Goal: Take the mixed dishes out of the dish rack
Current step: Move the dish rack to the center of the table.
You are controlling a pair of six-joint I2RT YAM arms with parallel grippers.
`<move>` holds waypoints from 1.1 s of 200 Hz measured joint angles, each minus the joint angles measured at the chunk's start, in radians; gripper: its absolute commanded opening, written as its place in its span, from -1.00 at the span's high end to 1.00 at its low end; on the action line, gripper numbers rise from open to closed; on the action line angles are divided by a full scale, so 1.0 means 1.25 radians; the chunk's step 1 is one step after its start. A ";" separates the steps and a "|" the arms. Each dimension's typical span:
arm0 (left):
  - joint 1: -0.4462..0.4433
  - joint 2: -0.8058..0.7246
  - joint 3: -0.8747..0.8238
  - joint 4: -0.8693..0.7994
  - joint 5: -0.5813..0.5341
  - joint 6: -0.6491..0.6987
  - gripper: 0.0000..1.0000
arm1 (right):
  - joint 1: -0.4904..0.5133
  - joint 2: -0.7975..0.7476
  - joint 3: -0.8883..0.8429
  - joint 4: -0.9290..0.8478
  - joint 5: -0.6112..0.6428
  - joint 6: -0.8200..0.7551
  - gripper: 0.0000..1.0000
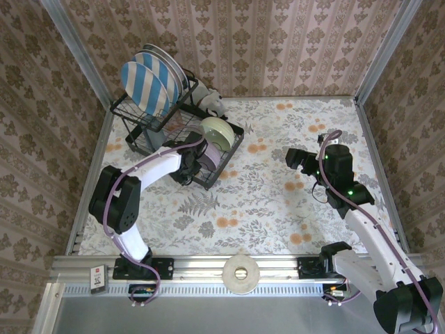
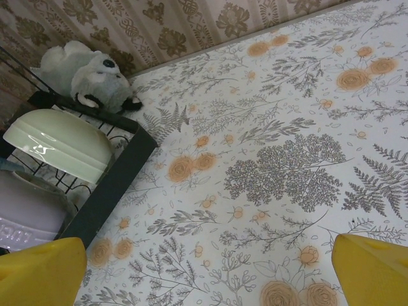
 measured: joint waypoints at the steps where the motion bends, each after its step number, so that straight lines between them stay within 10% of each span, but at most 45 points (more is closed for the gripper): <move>1: 0.000 0.000 0.000 0.001 0.000 0.000 0.42 | 0.000 0.000 0.000 0.000 0.000 0.000 -1.00; 66: 0.017 -0.007 -0.010 0.029 0.026 -0.039 1.00 | 0.004 0.001 0.000 0.001 0.000 0.000 -1.00; 220: -0.021 -0.133 -0.146 0.006 0.011 0.056 1.00 | 0.007 0.004 -0.013 0.008 0.003 -0.021 -1.00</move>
